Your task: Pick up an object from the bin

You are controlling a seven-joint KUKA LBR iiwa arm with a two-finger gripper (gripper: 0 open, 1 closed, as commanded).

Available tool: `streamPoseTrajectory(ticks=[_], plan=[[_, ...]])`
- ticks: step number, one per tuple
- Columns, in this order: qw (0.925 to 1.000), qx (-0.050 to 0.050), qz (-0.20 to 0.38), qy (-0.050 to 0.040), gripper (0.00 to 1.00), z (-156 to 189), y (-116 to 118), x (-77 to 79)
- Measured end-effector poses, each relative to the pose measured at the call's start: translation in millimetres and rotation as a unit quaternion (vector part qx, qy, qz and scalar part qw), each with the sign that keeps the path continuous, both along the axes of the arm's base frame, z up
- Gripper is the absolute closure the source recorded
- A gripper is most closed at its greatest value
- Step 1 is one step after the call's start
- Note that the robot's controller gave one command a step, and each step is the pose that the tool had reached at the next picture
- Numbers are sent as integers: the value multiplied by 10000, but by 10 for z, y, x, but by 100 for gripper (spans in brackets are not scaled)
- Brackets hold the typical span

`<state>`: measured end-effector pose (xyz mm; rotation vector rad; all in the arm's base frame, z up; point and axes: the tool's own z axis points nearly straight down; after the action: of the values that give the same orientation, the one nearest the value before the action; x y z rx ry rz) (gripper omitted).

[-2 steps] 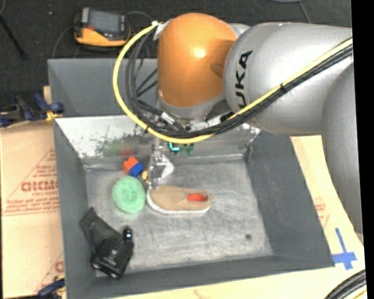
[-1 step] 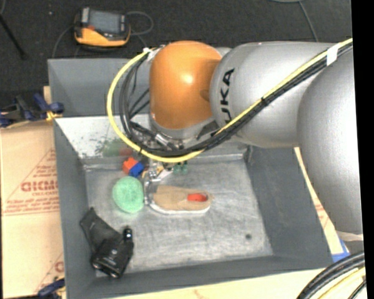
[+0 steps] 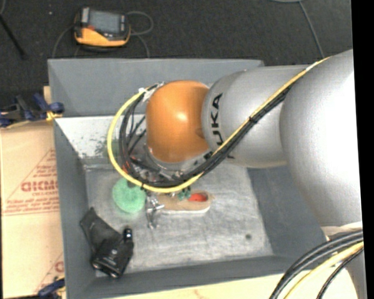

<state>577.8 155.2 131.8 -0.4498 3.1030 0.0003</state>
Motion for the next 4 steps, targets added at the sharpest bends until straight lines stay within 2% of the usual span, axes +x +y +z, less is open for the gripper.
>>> streamPoseTrajectory(ticks=[1, 2, 3, 4], plan=[[9997, -8, 260, 20, 0, -134, 9, -30], [9991, 25, -419, -32, 100, -400, 485, 60], [9991, 26, -424, -31, 100, -400, 484, 60], [9988, 6, -493, 22, 100, -183, 503, 56]])
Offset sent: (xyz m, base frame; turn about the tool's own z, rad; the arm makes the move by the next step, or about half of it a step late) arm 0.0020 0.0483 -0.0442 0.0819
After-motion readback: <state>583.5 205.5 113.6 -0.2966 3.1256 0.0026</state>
